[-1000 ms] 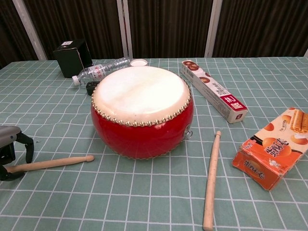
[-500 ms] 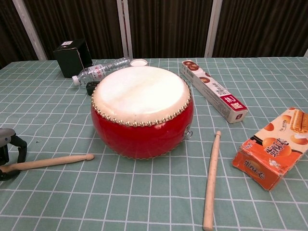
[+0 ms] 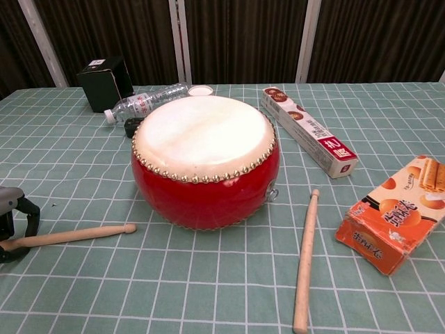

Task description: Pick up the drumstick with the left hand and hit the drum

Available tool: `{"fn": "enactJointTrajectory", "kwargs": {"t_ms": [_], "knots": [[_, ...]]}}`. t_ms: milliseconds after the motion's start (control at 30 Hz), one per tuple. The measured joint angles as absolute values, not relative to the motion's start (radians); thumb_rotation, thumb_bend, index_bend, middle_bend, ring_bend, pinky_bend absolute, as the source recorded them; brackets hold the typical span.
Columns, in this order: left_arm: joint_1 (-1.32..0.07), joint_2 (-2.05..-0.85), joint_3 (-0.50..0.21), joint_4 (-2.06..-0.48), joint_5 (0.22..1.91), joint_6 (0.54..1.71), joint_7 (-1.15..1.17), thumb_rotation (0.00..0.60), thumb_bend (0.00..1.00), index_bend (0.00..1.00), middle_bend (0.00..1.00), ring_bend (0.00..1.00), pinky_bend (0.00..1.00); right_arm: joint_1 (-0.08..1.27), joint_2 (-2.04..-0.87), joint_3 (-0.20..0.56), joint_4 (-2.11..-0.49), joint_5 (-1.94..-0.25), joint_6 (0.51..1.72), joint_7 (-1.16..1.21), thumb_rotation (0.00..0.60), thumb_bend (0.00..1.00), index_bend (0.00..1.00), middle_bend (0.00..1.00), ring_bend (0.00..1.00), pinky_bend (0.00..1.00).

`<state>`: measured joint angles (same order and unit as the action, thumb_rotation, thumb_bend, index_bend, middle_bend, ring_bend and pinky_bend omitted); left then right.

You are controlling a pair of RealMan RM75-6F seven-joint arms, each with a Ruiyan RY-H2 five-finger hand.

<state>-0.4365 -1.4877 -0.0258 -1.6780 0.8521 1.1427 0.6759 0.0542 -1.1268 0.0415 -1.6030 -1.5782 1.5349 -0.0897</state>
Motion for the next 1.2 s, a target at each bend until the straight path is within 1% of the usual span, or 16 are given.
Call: {"fn": "enactJointTrajectory", "kwargs": {"t_ms": [133,400,567,867,1033,1200], "knots": [[-0.435,-1.475,-0.025,-1.7,0.908,1.163,0.658,0.6,0.46,0.73,1.0,1.0,0.98,0.054,-1.127,0.041,-1.603,-1.577,1.534,-0.09,0.6,0.25,0.0,0.0,0.0,0.12],[-0.429,-1.404,-0.013,-1.796,1.104,1.247,0.64,0.6,0.46,0.74,1.0,1.0,0.98,0.054,-1.126,0.041,-1.605,-1.574,1.531,-0.09,0.6,0.25,0.0,0.0,0.0,0.12],[-0.409,-1.316,0.008,-1.892,1.229,1.307,0.615,0.6,0.47,0.75,1.0,1.0,0.98,0.054,-1.127,0.041,-1.603,-1.577,1.535,-0.096,0.6,0.25,0.0,0.0,0.0,0.12],[-0.37,-1.19,0.026,-1.995,1.373,1.373,0.514,0.6,0.47,0.76,1.0,1.0,0.98,0.053,-1.131,0.04,-1.602,-1.579,1.535,-0.106,0.6,0.25,0.0,0.0,0.0,0.12],[-0.366,-1.161,-0.008,-2.025,1.386,1.39,0.476,0.6,0.48,0.77,1.0,1.0,0.99,0.053,-1.132,0.039,-1.603,-1.58,1.535,-0.11,0.6,0.25,0.0,0.0,0.0,0.12],[-0.386,-1.169,-0.069,-2.033,1.308,1.38,0.475,0.6,0.48,0.77,1.0,1.0,1.0,0.053,-1.131,0.04,-1.603,-1.578,1.534,-0.108,0.6,0.25,0.0,0.0,0.0,0.12]]}}
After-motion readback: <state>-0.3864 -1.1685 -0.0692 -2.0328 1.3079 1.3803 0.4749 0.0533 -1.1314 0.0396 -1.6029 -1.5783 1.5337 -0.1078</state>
